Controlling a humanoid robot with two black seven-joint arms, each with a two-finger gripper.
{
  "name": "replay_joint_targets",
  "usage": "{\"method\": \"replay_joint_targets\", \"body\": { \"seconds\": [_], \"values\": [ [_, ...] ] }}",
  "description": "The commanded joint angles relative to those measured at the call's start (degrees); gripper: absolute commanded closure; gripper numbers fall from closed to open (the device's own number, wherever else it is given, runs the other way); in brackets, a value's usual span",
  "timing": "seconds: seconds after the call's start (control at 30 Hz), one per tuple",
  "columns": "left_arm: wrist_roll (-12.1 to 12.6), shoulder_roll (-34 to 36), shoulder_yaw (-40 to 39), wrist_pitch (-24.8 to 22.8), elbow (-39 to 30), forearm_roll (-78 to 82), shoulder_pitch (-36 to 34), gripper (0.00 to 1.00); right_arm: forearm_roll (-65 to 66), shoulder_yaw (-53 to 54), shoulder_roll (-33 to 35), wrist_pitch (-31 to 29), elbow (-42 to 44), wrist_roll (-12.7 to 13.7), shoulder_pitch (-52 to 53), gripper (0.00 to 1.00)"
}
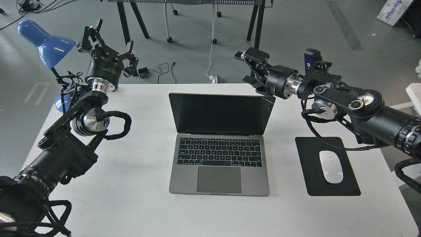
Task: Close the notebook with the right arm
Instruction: 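Push the laptop screen down toward the keyboard with the right gripper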
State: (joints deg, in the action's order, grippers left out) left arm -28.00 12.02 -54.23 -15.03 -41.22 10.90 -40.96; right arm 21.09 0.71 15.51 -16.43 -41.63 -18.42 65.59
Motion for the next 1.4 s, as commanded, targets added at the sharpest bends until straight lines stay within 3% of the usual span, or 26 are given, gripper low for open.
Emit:
{"method": "replay_joint_targets", "body": {
  "seconds": [0.0, 0.5, 1.0, 1.37],
  "values": [
    [0.0, -0.1, 0.0, 0.0, 0.0, 0.0, 0.0, 0.00, 0.0, -0.1, 0.0, -0.8, -0.1, 0.1, 0.0, 0.00],
    [0.0, -0.1, 0.0, 0.0, 0.0, 0.0, 0.0, 0.00, 0.1, -0.3, 0.6, -5.7, -8.5, 0.0, -0.9, 0.00],
    [0.0, -0.1, 0.0, 0.0, 0.0, 0.0, 0.0, 0.00, 0.9, -0.8, 0.4, -5.9, -14.7, 0.1, -7.1, 0.00],
    [0.0, 0.0, 0.0, 0.1, 0.0, 0.0, 0.0, 0.00, 1.2, -7.9, 0.3, -5.8, -15.2, 0.1, -7.1, 0.00]
  ]
}}
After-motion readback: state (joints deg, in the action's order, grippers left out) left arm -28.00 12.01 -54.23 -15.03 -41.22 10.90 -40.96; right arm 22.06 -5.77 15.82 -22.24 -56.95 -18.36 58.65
